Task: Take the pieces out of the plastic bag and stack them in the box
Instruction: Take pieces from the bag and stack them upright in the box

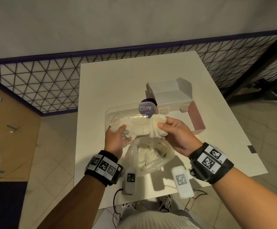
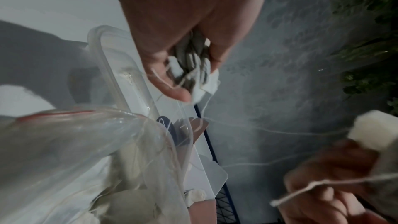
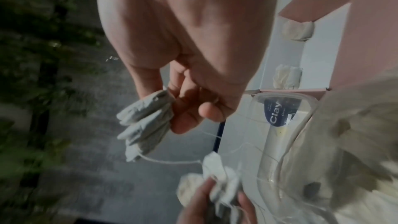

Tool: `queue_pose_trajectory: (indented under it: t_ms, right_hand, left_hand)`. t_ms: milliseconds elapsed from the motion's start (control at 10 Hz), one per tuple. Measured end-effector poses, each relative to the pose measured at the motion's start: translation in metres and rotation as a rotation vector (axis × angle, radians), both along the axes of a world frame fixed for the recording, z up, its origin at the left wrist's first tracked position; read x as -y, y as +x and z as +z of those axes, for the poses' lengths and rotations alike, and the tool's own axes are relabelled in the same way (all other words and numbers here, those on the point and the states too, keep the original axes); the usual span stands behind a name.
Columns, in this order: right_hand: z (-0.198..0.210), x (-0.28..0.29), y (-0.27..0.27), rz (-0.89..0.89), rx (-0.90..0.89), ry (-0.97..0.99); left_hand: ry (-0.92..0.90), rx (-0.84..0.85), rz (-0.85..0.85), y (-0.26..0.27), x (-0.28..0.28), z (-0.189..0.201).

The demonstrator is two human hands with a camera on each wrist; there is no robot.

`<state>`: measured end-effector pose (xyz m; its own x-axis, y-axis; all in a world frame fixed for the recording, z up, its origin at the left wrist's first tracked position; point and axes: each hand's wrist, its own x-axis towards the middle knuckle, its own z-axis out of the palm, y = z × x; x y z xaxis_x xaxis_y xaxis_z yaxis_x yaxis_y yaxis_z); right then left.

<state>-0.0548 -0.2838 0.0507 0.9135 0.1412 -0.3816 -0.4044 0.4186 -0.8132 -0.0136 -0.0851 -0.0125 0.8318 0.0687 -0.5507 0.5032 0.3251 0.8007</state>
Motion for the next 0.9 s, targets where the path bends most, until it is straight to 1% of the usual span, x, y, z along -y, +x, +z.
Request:
queue_pose_trajectory:
  t_ms: [100, 200, 300, 400, 500, 600, 700, 800, 900]
  right_hand:
    - [-0.006, -0.014, -0.001, 0.033, -0.03, -0.087]
    - [-0.011, -0.025, -0.001, -0.006, -0.061, -0.129]
    - [-0.015, -0.03, 0.0, -0.116, -0.108, -0.123]
    - [-0.015, -0.031, 0.0, -0.154, -0.149, -0.048]
    - [-0.013, -0.03, 0.001, -0.152, -0.181, -0.021]
    - [-0.012, -0.028, 0.003, -0.177, -0.208, -0.027]
    - [-0.009, -0.02, 0.006, -0.184, -0.2, -0.065]
    - [-0.003, -0.007, 0.009, -0.215, -0.175, -0.054]
    - [0.001, 0.004, 0.012, -0.218, -0.141, -0.082]
  left_hand:
    - [-0.112, 0.055, -0.137, -0.007, 0.01, 0.011]
    - [-0.24, 0.081, -0.208, -0.013, 0.015, 0.019]
    - [-0.369, 0.087, -0.262, -0.019, 0.022, 0.029]
    - [-0.176, -0.007, -0.191, -0.022, 0.034, 0.042]
    - [-0.147, 0.008, -0.218, -0.022, 0.036, 0.038]
    - [-0.213, -0.043, -0.207, -0.021, 0.035, 0.037]
    - [-0.226, -0.066, -0.17, -0.021, 0.032, 0.043]
    - [-0.325, -0.123, -0.146, -0.018, 0.026, 0.037]
    - [-0.28, -0.085, -0.131, -0.018, 0.02, 0.037]
